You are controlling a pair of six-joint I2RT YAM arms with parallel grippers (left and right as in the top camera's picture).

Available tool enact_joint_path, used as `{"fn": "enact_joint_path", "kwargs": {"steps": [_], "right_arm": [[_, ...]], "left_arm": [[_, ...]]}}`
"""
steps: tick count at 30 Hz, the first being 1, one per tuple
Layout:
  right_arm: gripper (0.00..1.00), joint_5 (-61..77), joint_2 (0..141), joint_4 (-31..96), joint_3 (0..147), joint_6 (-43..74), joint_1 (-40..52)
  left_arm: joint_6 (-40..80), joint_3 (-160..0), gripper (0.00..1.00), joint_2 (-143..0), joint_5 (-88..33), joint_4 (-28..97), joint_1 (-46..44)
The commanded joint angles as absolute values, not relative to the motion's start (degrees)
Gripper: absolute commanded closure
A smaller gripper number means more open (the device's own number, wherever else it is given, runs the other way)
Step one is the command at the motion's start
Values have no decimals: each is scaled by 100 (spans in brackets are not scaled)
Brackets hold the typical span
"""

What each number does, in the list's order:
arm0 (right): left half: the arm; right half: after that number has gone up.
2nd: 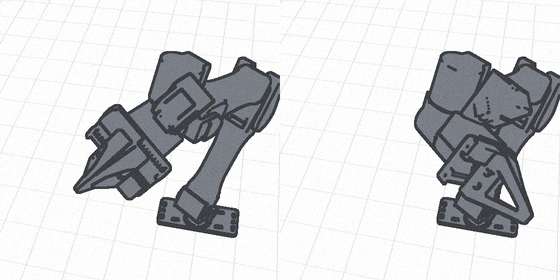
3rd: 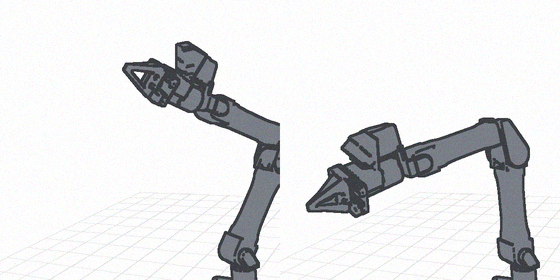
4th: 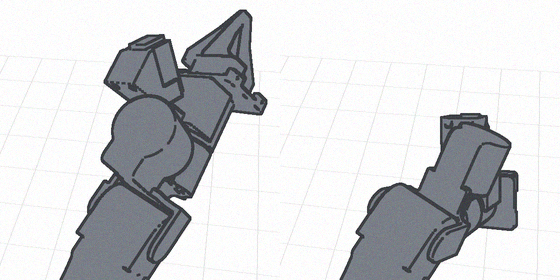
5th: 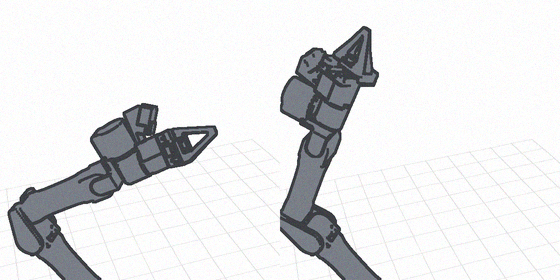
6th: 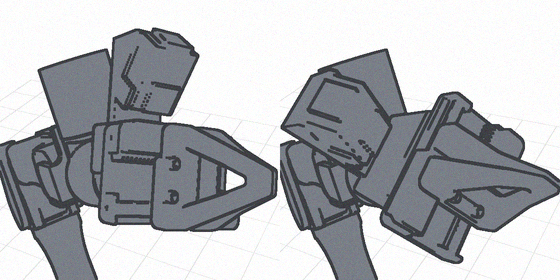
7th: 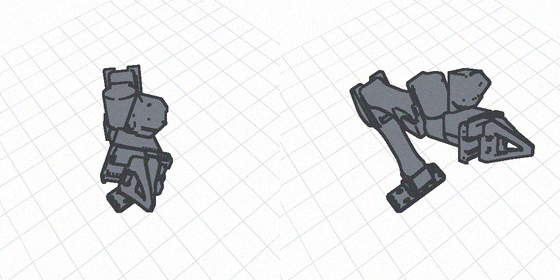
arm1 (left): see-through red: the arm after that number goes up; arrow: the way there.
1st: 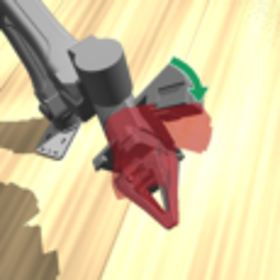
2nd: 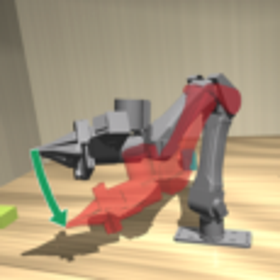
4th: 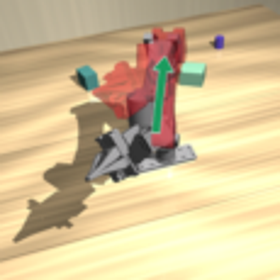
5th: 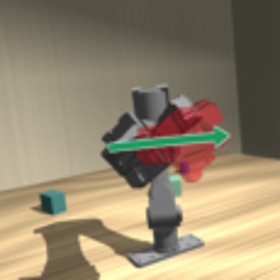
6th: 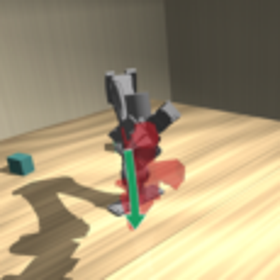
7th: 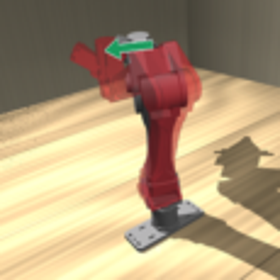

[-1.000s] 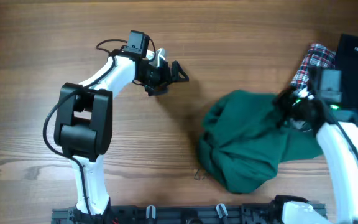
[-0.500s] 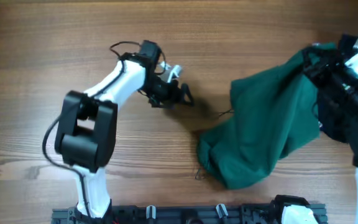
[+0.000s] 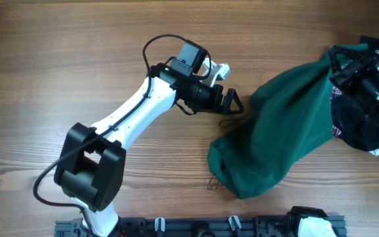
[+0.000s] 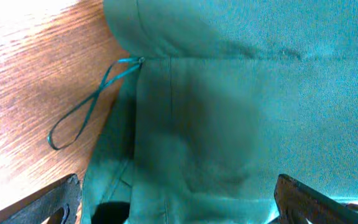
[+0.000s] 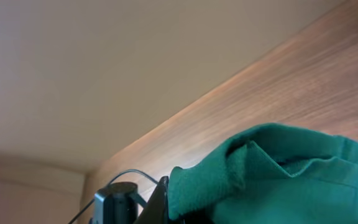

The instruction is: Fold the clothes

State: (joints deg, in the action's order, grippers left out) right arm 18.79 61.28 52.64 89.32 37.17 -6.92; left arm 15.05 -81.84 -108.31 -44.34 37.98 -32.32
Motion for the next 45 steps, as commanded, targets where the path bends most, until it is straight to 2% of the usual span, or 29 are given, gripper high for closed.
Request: {"fn": "enact_joint_path", "kwargs": {"steps": [1,8,14,19,27,34,37,40,45], "right_arm": [[96,1612,5990,5223,9080,3605,-701],[96,1662,5887,5199,9223,3621,-701],[95,2434,5887,5218,9231,3774,-698],[96,3013,5841,5006,9288,3922,-701],[96,3020,5843,5081,10175,3920,-698],[96,3568,5865,5352,10328,3959,-698],[96,3566,5865,5430,10328,3911,-698],[95,3483,5867,5505,10328,3898,-701],[96,3044,5865,5680,10328,3780,-701]], "left_arm": [[2029,-8173,0,-11273,-4560,3398,-3249],[2193,-8173,0,-11990,-4967,2346,-3293],[2309,-8173,0,-12173,-4919,1490,-3564],[2493,-8173,0,-12173,-4639,1179,-3588],[2491,-8173,0,-12466,-4495,720,-3583],[2799,-8173,1,-12580,-5332,-480,-3555],[2797,-8176,0,-12580,-5435,-615,-3496],[2799,-8173,0,-12580,-6114,-917,-3374],[2790,-8173,8,-12580,-7177,-1186,-3232]]}}
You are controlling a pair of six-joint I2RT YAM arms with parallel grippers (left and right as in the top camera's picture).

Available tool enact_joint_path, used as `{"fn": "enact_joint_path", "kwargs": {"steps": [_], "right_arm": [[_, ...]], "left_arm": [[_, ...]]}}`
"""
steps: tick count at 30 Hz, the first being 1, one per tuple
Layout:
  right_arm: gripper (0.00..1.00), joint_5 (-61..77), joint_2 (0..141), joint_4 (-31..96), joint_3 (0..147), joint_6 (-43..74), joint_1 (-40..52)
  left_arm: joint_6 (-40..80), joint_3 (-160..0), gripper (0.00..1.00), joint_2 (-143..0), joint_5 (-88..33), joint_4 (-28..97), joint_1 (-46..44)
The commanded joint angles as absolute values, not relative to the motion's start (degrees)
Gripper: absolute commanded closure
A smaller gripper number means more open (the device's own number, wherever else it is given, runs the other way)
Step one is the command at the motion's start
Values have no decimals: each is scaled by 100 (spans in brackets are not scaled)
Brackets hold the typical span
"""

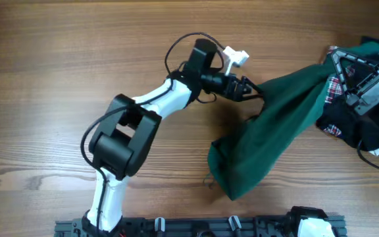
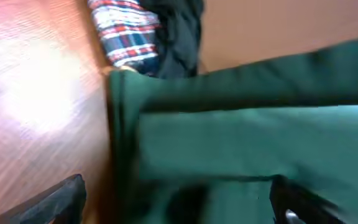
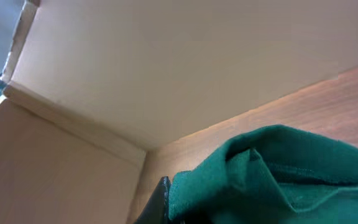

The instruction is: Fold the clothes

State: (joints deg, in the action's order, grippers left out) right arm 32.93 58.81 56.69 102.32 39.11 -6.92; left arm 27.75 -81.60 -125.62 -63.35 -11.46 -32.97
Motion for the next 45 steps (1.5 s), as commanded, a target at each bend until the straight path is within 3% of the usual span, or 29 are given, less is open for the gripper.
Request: {"fn": "enact_joint_path", "kwargs": {"steps": [1,7,10,15,17,19,20,29,41,44,45], "right_arm": [[96,3017,5865,5706,10328,3756,-701],[96,3000,5892,5642,10328,3747,-701],[96,3000,5892,5566,10328,3776,-701],[96,2998,5892,5513,10328,3809,-701],[96,2991,5892,5513,10328,3804,-701],[96,2934,5894,5520,10328,3765,-701],[96,2860,5894,5546,10328,3745,-701],[96,1581,6198,6298,10328,3087,-701],[96,1461,7168,6333,10328,2694,-701],[96,1579,7037,6149,10328,2700,-698],[96,1621,6991,6101,10328,2700,-701]], "left_arm": [[2786,-8173,9,-12580,-7487,-1208,-3232],[2759,-8173,10,-12580,-8149,-1205,-3240],[2744,-8173,16,-12580,-8252,-1205,-3240],[2744,-8173,58,-12580,-8423,-1205,-3238],[2744,-8173,68,-12580,-8423,-1205,-3234],[2744,-8173,92,-12580,-8420,-1210,-3223],[2746,-8173,96,-12580,-8418,-1210,-3208],[2751,-8173,96,-12199,-8420,-1177,-2303],[2694,-8171,96,-11340,-8324,-519,-1533],[1885,-8162,51,-11356,-7463,808,-1645],[1712,-8162,24,-11367,-7277,1109,-1702]]}}
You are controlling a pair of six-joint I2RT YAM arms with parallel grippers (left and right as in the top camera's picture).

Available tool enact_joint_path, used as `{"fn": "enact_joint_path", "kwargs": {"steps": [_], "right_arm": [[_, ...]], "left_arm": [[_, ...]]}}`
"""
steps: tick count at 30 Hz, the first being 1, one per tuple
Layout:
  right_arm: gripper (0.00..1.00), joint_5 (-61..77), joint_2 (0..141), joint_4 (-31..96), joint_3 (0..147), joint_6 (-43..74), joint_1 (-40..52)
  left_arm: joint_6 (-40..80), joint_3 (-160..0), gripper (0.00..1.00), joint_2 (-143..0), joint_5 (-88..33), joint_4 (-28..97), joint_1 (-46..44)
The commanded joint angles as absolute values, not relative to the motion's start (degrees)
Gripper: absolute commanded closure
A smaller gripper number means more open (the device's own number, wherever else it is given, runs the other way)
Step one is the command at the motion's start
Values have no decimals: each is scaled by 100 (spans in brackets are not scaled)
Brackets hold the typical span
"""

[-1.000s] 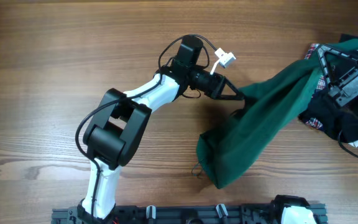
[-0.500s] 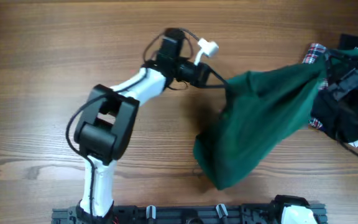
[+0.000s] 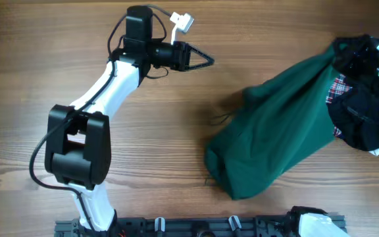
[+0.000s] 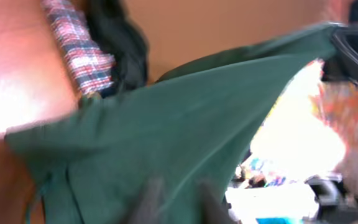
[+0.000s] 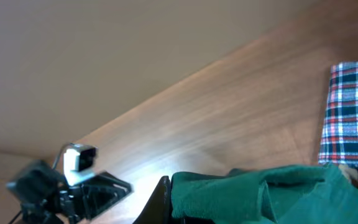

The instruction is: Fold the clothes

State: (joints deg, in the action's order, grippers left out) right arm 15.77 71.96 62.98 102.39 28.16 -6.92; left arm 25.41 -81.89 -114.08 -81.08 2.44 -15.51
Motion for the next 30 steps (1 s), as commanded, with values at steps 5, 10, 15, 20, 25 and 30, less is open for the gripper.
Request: {"fn": "enact_joint_path", "kwargs": {"steps": [5,10,15,20,25,30], "right_arm": [[96,1905,6427,5771,10331,2978,-698],[96,2171,6042,5706,10484,3190,-698],[96,2167,6020,5725,10925,3168,-698],[96,2150,6077,5813,10945,3164,-698],[96,2156,6152,5929,10945,3168,-698],[96,2169,6149,5927,10945,3166,-698]], "left_arm": [[1542,-8162,0,-11675,-7067,1308,-2355],[2093,-8162,1,-12053,-6486,958,-2849],[2147,-8162,2,-12090,-6462,1044,-2672],[2193,-8162,2,-12090,-6877,1463,-2716],[2429,-8162,2,-12090,-6958,1376,-2943],[2775,-8162,3,-12090,-7384,1153,-3124]]}}
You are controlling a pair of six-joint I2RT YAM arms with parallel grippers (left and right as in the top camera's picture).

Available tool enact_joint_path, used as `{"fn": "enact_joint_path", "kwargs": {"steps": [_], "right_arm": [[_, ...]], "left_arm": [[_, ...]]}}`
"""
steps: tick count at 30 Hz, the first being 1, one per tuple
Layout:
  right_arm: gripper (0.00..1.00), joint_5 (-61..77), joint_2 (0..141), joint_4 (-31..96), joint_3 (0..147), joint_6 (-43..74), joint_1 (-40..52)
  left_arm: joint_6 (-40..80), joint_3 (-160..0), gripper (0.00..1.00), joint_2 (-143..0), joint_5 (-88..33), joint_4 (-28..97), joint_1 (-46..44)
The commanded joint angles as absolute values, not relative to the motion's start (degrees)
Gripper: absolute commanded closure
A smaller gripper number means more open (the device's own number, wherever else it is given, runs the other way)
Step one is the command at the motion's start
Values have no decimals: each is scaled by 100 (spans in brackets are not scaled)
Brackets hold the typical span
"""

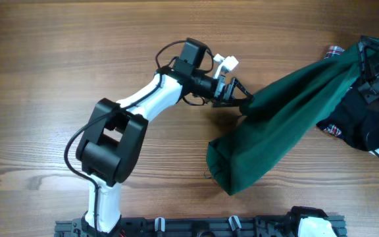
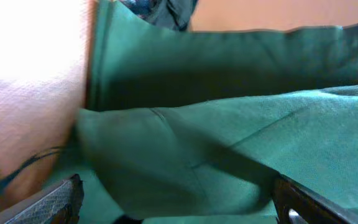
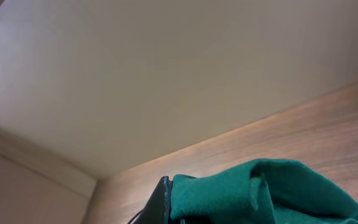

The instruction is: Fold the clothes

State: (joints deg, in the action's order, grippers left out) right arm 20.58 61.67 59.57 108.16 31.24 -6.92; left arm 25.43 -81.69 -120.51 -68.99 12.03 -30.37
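A dark green garment (image 1: 275, 131) hangs stretched from the table up toward the right. My right gripper (image 1: 368, 64) is shut on its upper corner; in the right wrist view the green fabric (image 3: 241, 193) bunches out of that gripper (image 3: 185, 208). My left gripper (image 1: 241, 99) is at the garment's left edge. In the left wrist view it (image 2: 176, 208) stands open, fingers (image 2: 48, 202) wide apart, with green cloth (image 2: 229, 137) filling the gap between them. A thin green drawstring (image 2: 17, 177) trails at the left.
A heap of other clothes, black cloth (image 1: 357, 125) and a red plaid piece (image 1: 334, 51), lies at the right edge under the right arm. Bare wooden table (image 1: 58, 79) extends left of the garment. The black arm bases run along the front edge (image 1: 196, 227).
My left gripper was far from the garment over the back of the table; now it is at the garment's left edge, open around the cloth. The right gripper still holds the upper corner.
First my left gripper stood open at the garment's left edge while the right held the top corner up. Then the left was against the raised cloth, later away at the table's back with nothing in it. Now it is back at the edge, open.
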Motion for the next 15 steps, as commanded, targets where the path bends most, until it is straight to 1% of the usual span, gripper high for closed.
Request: {"fn": "enact_joint_path", "kwargs": {"steps": [1,4,10,15], "right_arm": [[96,2169,6152,5922,10945,3168,-698],[96,2147,6163,5920,10945,3164,-698],[96,2150,6163,5920,10945,3166,-698],[96,2152,6163,5927,10945,3175,-698]], "left_arm": [[2797,-8162,4,-12090,-7518,1166,-3148],[3061,-8162,4,-12090,-7540,1181,-3179],[3140,-8162,2,-12090,-7516,1092,-3208],[3485,-8162,3,-12092,-7734,486,-3310]]}}
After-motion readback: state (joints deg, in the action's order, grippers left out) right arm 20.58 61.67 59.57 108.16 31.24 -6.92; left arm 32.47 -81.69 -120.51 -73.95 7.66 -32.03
